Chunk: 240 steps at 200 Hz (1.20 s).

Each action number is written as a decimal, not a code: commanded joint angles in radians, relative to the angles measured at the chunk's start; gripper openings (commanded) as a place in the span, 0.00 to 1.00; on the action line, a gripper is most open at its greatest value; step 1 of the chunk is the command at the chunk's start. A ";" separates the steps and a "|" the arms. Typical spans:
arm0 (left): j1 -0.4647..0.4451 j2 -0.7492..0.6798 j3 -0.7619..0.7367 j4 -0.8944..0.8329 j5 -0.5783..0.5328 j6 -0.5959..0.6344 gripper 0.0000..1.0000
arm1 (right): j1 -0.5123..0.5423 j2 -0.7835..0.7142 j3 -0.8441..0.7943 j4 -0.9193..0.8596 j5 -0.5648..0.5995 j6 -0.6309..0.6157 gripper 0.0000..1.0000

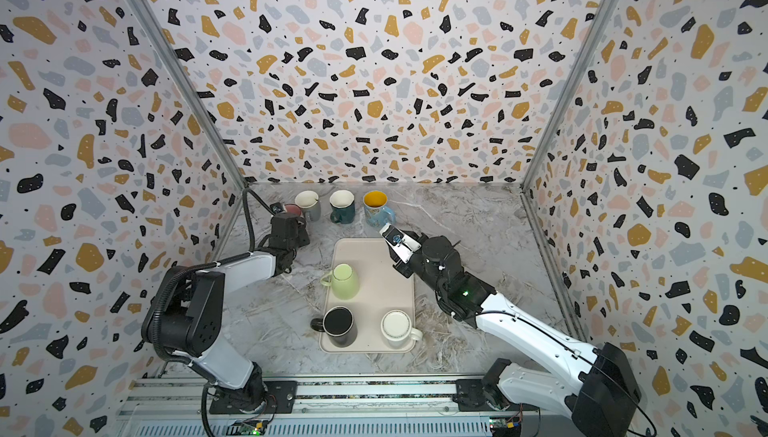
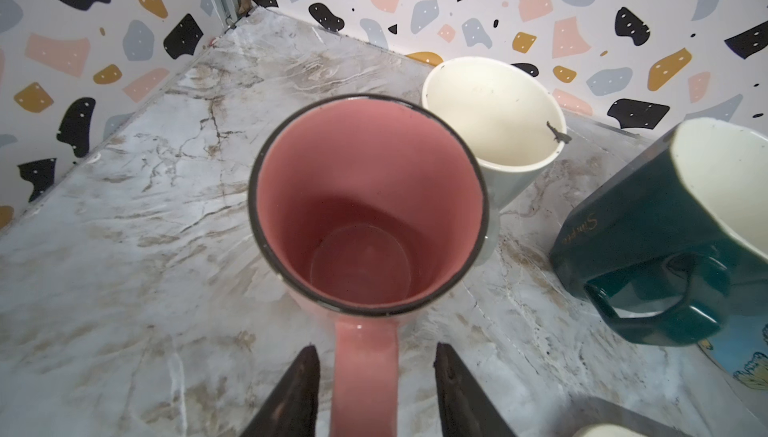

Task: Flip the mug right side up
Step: 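Lower the pink mug beside the grey mug and open the left gripper, then withdraw the left gripper and move it toward the light green mug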

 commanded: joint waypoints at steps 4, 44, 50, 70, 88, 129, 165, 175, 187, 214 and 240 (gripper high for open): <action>0.007 -0.046 0.007 0.035 -0.002 -0.006 0.53 | -0.004 -0.007 -0.005 0.011 0.000 0.015 0.38; 0.007 -0.130 -0.001 -0.005 0.009 -0.020 0.55 | -0.004 -0.003 -0.011 0.019 -0.008 0.019 0.38; 0.007 -0.150 -0.004 -0.041 0.013 -0.023 0.56 | -0.004 -0.003 -0.011 0.020 -0.011 0.021 0.38; 0.007 -0.231 -0.017 -0.095 0.025 -0.040 0.56 | -0.004 -0.003 -0.015 0.025 -0.016 0.025 0.38; 0.007 -0.330 -0.025 -0.163 0.042 -0.059 0.57 | -0.005 -0.003 -0.017 0.027 -0.020 0.030 0.38; 0.008 -0.521 0.065 -0.437 0.251 -0.141 0.63 | -0.024 0.012 0.008 0.017 -0.094 0.112 0.40; 0.030 -0.572 0.061 -0.510 0.604 -0.391 0.65 | -0.054 0.072 0.069 -0.035 -0.200 0.213 0.44; 0.040 -0.579 0.022 -0.471 0.697 -0.510 0.65 | -0.056 0.085 0.081 -0.046 -0.214 0.224 0.45; 0.051 -0.598 -0.046 -0.379 0.789 -0.657 0.63 | -0.057 0.093 0.095 -0.059 -0.230 0.232 0.45; 0.064 -0.706 -0.231 -0.151 0.804 -1.003 0.62 | -0.059 0.076 0.100 -0.069 -0.245 0.239 0.46; 0.064 -0.843 -0.367 -0.114 0.713 -1.249 0.64 | -0.064 0.040 0.071 -0.047 -0.260 0.255 0.48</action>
